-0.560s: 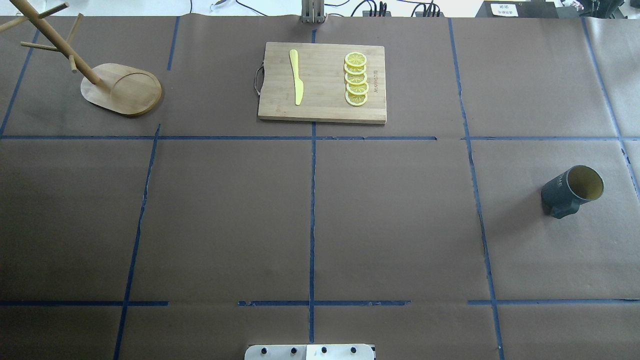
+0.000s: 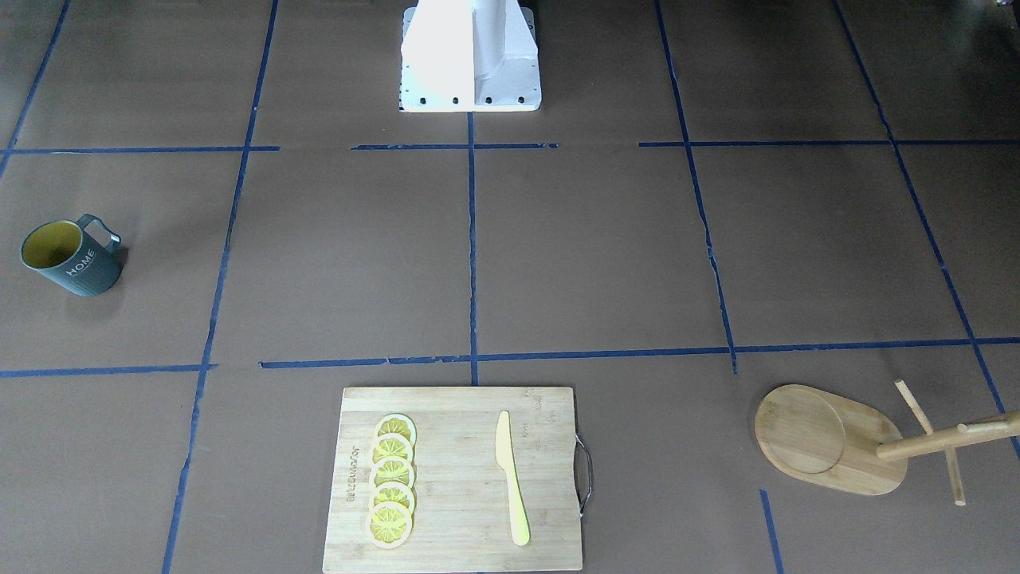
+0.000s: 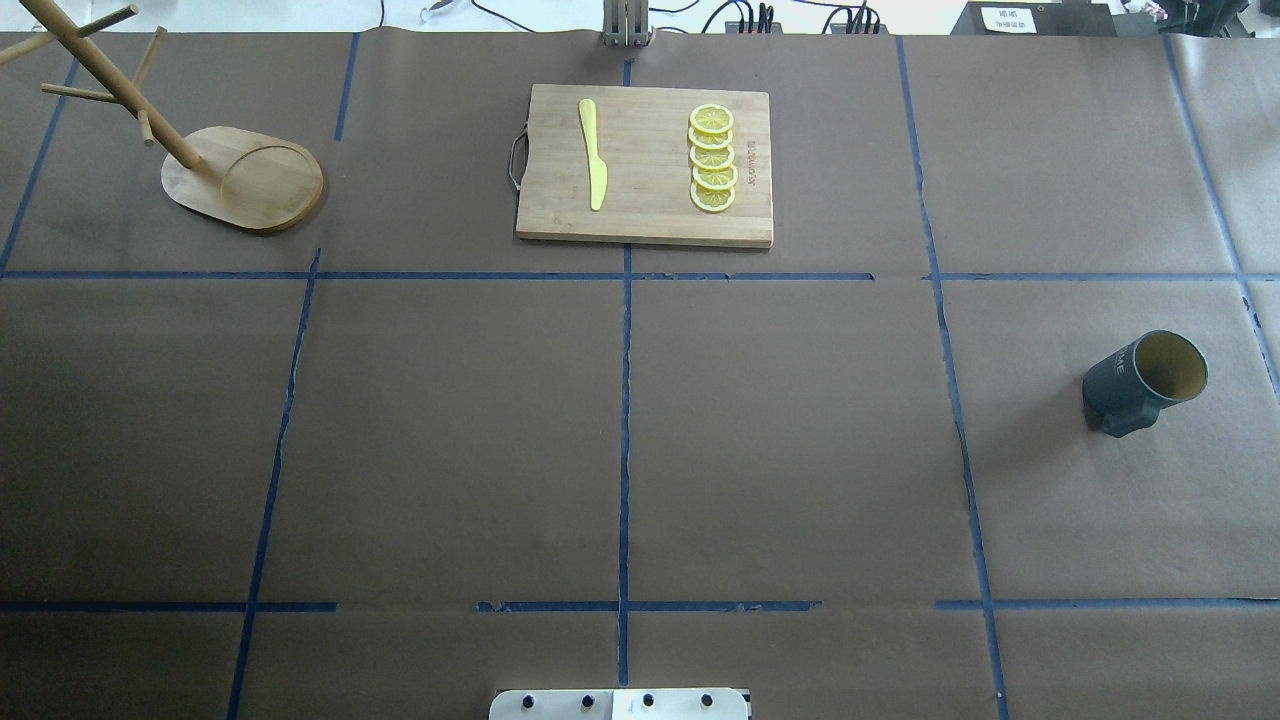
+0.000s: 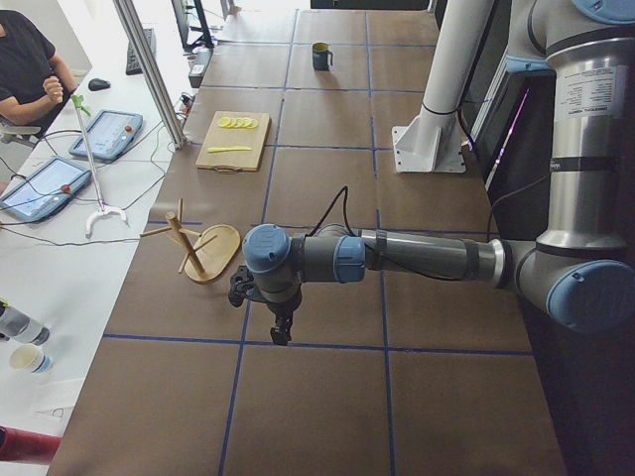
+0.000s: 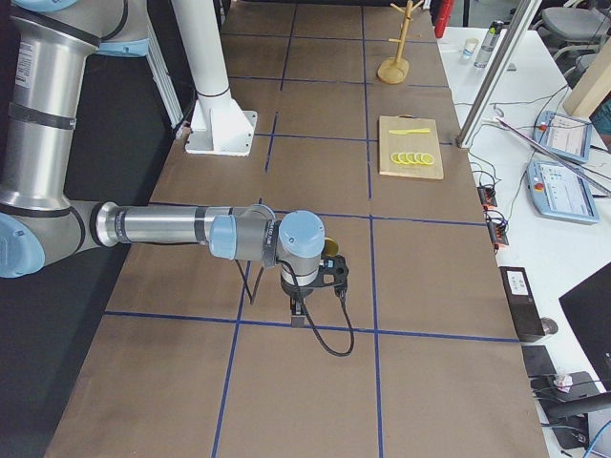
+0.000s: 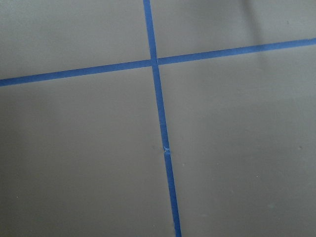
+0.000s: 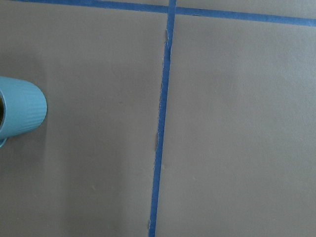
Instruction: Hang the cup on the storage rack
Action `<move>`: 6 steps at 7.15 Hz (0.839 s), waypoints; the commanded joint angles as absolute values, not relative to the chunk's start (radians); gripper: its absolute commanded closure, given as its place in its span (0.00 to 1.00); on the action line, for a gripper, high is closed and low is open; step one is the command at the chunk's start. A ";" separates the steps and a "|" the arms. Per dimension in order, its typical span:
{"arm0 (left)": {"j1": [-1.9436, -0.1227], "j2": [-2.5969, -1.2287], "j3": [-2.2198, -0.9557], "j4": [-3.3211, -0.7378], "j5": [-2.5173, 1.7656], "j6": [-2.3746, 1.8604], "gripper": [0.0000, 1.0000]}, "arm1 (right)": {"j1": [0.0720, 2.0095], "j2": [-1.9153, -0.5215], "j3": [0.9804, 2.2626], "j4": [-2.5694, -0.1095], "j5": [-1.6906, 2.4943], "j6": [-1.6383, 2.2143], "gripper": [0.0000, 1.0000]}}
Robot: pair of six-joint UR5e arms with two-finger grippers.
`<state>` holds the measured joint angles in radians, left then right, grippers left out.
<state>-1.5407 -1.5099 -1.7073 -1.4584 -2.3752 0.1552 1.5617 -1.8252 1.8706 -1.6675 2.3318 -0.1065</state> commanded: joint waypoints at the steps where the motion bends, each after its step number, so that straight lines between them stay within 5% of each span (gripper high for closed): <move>1: -1.540 -1.509 -1.709 -1.462 -2.373 0.156 0.00 | 1.562 -1.824 1.870 -1.667 2.332 -0.106 0.00; 6: -1.539 -1.509 -1.703 -1.460 -2.375 0.150 0.00 | 1.560 -1.825 1.864 -1.664 2.344 -0.112 0.00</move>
<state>-1.5396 -1.5092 -1.7059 -1.4609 -2.3742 0.1524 1.5606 -1.8253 1.8647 -1.6646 2.3400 -0.1126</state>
